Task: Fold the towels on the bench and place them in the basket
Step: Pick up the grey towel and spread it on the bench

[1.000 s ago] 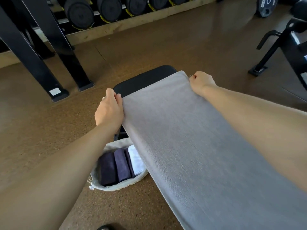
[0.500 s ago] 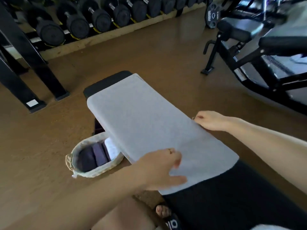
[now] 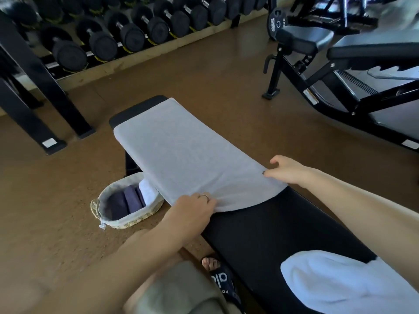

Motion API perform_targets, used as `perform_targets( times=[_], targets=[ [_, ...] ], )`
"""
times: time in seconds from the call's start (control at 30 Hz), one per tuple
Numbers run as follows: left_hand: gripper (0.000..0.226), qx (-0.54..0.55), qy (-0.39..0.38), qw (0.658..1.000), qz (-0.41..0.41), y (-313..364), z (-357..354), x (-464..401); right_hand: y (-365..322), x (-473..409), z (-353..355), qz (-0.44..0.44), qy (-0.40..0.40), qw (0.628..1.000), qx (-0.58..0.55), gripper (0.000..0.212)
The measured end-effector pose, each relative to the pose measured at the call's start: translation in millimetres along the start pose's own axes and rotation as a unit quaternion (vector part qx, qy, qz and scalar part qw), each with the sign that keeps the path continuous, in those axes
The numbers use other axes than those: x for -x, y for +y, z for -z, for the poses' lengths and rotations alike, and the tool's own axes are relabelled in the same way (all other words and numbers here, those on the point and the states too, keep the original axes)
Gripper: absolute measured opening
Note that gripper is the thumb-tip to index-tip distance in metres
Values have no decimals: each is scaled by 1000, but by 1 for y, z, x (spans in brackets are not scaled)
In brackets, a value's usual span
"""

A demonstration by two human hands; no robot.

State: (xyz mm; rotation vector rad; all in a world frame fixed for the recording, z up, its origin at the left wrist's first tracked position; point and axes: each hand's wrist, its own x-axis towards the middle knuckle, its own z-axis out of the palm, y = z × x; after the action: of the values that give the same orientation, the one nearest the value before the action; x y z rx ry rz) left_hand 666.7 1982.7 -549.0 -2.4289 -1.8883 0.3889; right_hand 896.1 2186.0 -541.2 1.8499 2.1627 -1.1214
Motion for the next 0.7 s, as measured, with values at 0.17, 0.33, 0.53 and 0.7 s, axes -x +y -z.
perform_targets(
  times=[0.17,0.33,0.53,0.7],
  targets=[
    [6,198,1,955,220,-24,11,-14,4,-2,-2,-21,-6,999,-45,62],
    [45,-15,88,990,111,-14,11,-12,9,-12,-6,1,98,994,-47,47],
    [41,-4,69,997,47,14,-7,-14,12,-17,-8,-4,125,987,-102,39],
    [14,-38,24,998,50,0,-22,-26,20,-17,-9,2,121,989,-90,47]
  ],
)
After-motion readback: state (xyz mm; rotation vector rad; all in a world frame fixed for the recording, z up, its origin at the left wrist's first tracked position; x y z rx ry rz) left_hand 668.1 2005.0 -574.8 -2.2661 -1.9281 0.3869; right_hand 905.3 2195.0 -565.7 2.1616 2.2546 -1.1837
